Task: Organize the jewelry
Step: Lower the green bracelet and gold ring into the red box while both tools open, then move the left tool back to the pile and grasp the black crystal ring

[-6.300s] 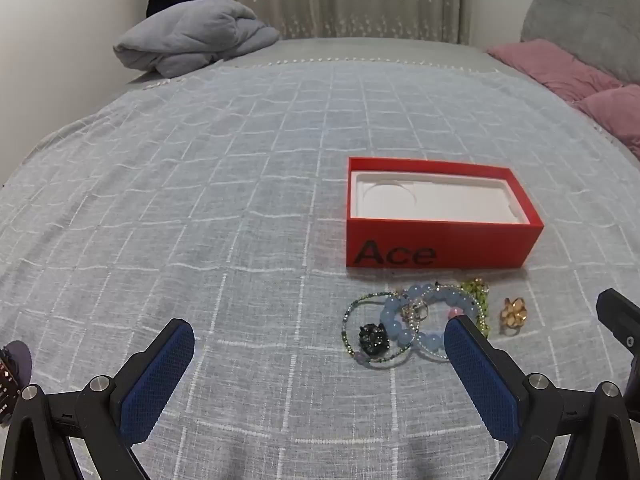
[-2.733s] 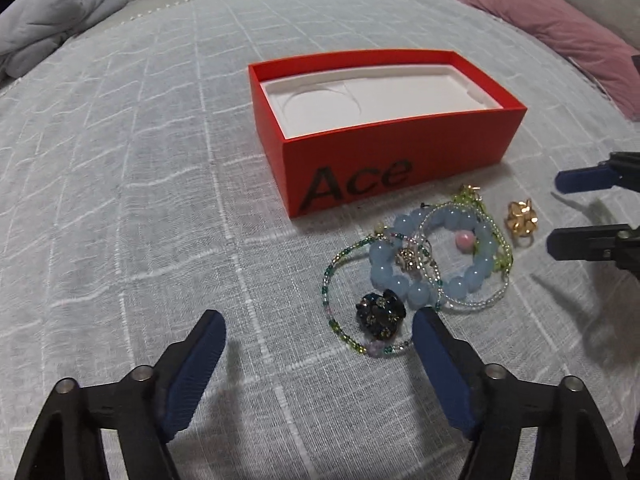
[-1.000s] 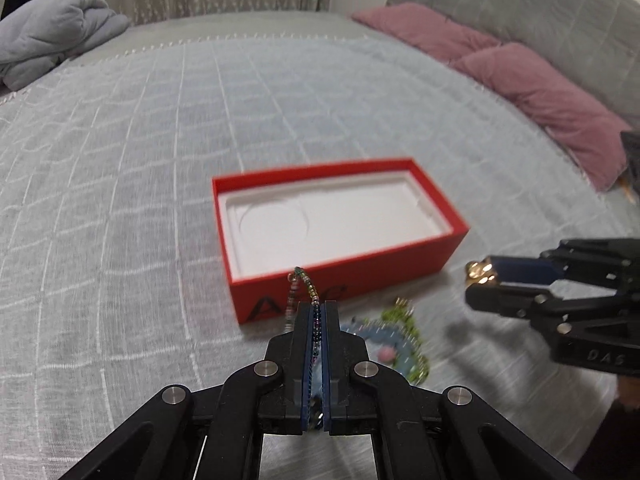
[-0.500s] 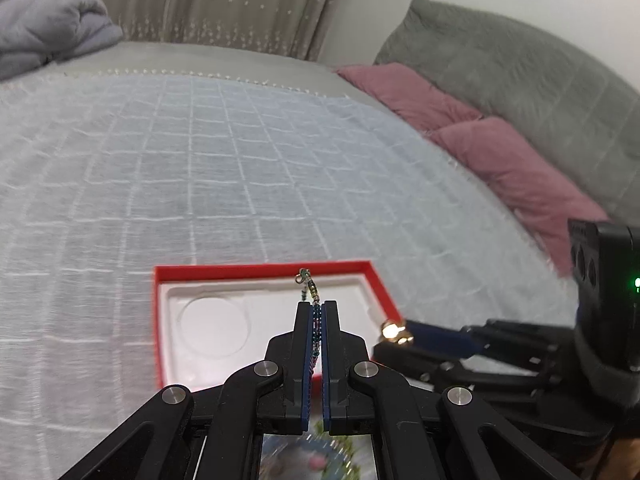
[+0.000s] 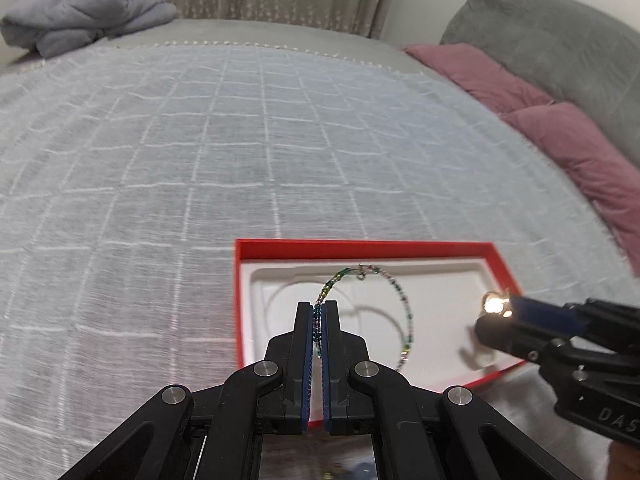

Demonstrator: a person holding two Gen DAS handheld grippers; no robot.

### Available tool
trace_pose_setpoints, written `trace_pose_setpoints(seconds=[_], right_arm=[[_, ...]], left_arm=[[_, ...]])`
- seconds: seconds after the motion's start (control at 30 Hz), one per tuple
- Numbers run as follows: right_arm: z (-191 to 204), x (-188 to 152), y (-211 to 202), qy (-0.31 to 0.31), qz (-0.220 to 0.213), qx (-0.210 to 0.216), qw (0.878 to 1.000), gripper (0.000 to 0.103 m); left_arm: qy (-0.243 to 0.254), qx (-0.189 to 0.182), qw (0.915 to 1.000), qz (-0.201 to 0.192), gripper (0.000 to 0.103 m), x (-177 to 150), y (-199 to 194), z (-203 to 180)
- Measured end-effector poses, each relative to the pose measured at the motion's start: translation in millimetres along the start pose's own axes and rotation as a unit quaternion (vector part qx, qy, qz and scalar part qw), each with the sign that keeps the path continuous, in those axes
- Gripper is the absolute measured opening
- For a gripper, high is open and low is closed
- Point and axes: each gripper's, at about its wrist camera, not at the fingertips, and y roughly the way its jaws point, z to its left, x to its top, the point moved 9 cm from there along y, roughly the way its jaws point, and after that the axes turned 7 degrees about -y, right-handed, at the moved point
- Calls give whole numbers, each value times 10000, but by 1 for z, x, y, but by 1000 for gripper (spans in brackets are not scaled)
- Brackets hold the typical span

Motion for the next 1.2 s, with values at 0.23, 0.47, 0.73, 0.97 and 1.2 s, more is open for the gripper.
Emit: trace_pose_setpoints(seconds=[0.23,0.47,0.73,0.97,1.2], right_arm=[[-2,0,11,-100,54,-62,9999,31],[-3,0,11,-125,29,-92,9999,31],[0,1,-9,-147,-104,-63,9998,42],[-1,-3,-30,-136,-221,-116,9996,43],[-4,-19,-42,-10,-90,-262,9996,57]], left_arm=[[149,244,9996,3,0,-2,7,5],[273,347,9990,1,6,-5,-2,7],[376,341,9987,-76,28,-7,-21,4],[443,360,9983,-148,44,-14,-41,4],[195,446,9988,56,70,-26,-50,17]])
